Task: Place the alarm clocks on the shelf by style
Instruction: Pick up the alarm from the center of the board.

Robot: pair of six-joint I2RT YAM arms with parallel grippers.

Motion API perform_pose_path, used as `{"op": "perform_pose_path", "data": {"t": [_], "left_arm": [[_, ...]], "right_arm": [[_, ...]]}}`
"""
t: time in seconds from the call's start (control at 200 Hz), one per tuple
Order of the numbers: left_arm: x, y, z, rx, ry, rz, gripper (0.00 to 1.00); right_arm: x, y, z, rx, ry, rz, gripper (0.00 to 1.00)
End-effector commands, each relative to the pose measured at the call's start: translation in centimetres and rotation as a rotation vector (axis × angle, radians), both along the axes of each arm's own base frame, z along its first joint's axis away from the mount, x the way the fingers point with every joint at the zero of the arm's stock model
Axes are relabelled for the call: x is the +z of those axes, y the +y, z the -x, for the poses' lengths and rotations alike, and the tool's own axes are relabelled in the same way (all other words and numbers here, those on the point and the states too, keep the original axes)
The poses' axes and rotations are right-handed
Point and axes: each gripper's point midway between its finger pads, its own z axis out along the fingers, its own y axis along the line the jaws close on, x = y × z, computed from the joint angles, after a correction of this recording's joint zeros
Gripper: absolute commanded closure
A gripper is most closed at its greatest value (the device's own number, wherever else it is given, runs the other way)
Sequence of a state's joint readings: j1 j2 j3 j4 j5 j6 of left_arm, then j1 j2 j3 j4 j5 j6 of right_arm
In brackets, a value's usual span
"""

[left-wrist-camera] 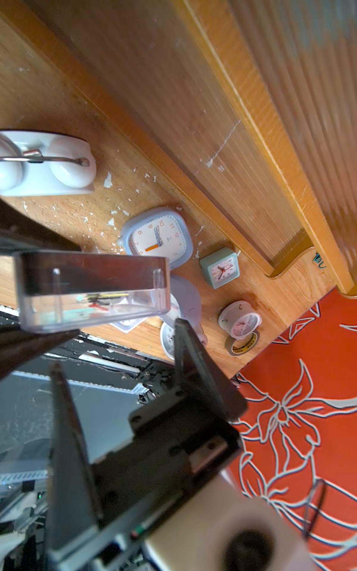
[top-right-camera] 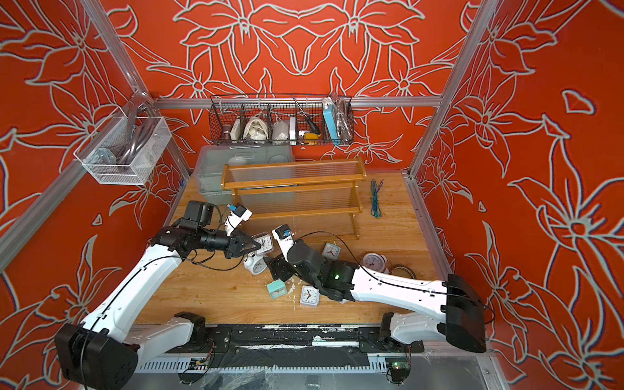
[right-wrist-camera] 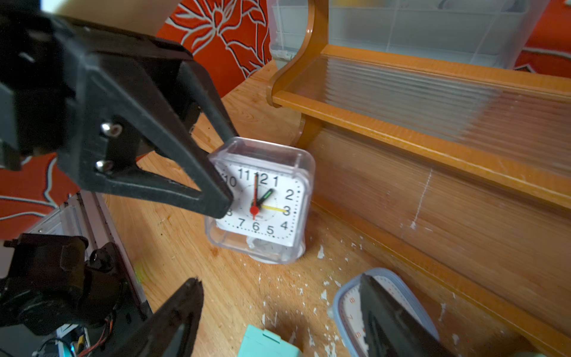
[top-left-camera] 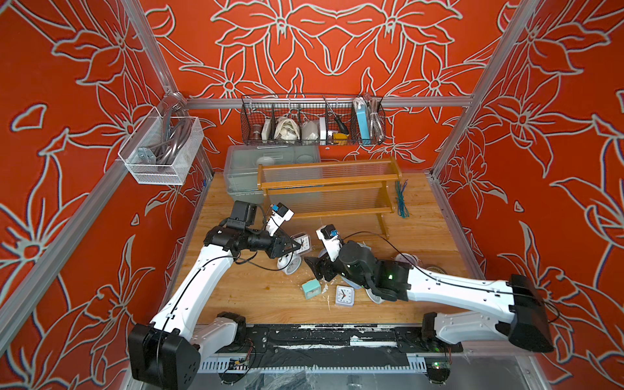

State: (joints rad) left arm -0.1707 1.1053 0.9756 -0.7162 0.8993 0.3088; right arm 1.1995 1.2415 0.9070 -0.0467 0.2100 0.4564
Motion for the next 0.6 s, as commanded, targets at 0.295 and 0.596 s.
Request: {"op": "perform_pose_path", "data": {"t": [0.295, 0.596], "left_arm": [[0.7, -0.7, 2.0, -0.205, -0.234, -0.027, 1.0], [1.8, -1.4, 4.7, -0.328, -0.257, 0.052, 1.0]], "right_arm": [[4.1, 0.2, 1.2, 0.13, 0.155, -0.101, 0.14], [3.6, -1.4, 2.1, 0.482, -0.052, -0.017, 0.24]]}}
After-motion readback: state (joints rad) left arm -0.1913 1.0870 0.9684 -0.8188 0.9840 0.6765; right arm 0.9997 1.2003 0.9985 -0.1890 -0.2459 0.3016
